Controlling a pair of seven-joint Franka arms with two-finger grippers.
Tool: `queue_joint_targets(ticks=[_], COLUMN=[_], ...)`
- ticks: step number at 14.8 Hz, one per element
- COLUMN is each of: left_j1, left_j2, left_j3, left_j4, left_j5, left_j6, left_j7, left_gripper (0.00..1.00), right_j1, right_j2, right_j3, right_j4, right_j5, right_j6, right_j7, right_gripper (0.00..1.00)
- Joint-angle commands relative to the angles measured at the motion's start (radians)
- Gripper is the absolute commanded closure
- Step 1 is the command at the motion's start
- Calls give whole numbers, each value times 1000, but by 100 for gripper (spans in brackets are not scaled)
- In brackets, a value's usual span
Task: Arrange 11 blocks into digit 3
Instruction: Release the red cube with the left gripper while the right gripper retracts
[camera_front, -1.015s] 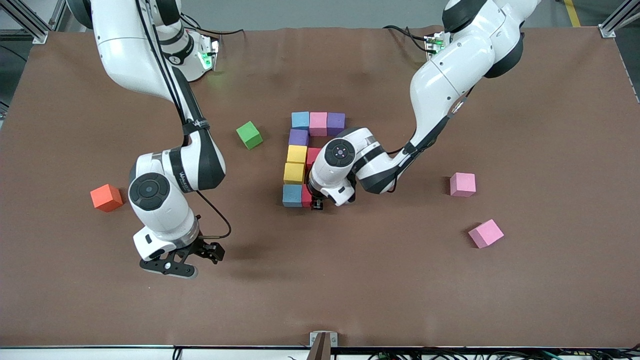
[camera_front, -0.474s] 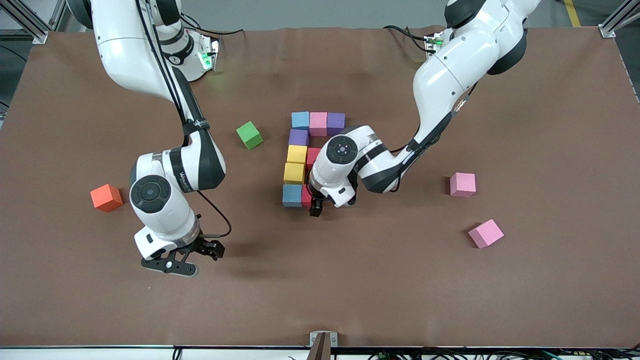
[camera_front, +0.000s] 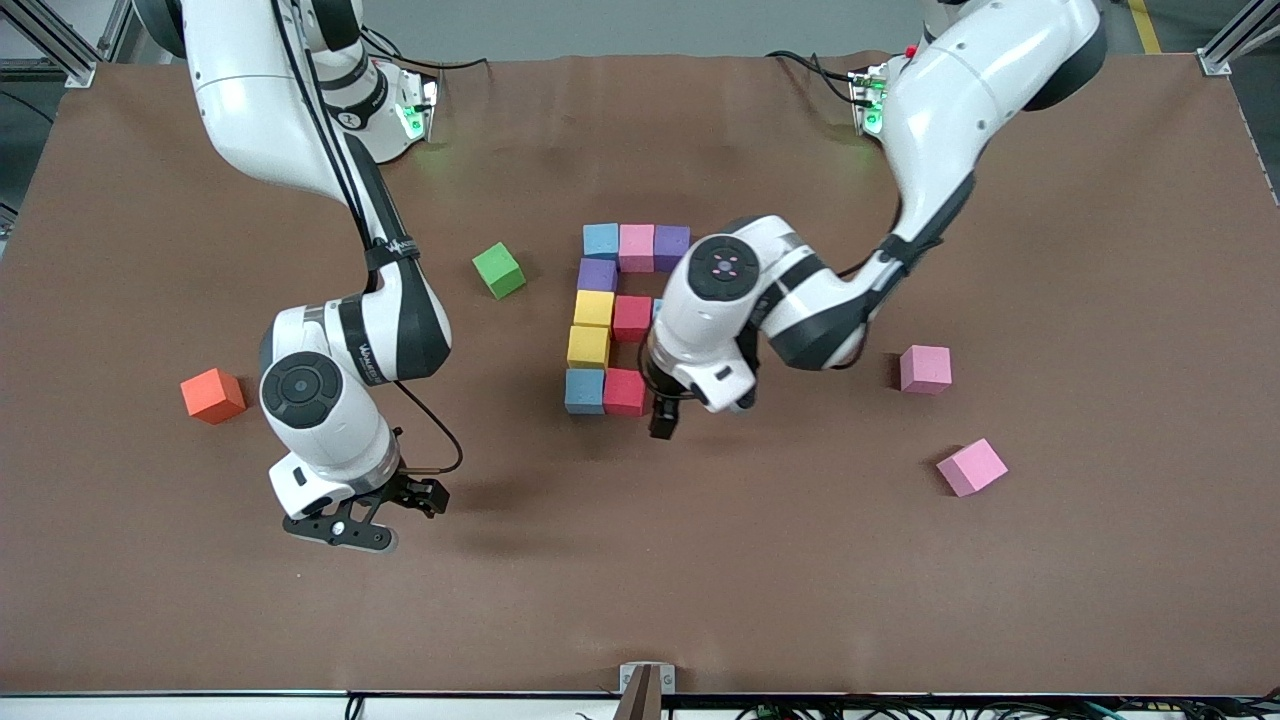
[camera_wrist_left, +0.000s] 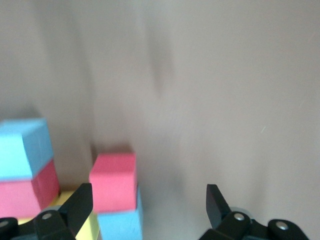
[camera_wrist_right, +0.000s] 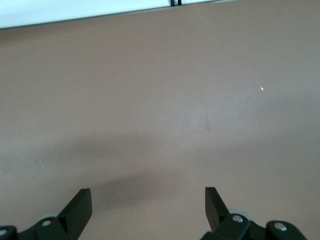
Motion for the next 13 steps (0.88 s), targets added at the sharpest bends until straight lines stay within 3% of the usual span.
queue_joint_targets(ticks=[1,7,13], left_j1=[108,345,550], left_j2=[-53,-198,-168], left_j3=[-15,-16,-15], left_j4=[-65,-292,-288], left_j5=[-4,-1,2], left_j6=[-75,-82,-62], left_j7=[157,646,1163], left_gripper=[0,0,0], right_j1=[-28,-94,-199], right_j2=[-111,-261,-338], right_j3=[13,13,15], right_j4=[-25,-20,-14], right_j5=[-17,-12,2], right_j6=[-104,-299,-380], right_j7=[-4,-128,-263], right_gripper=[0,0,0])
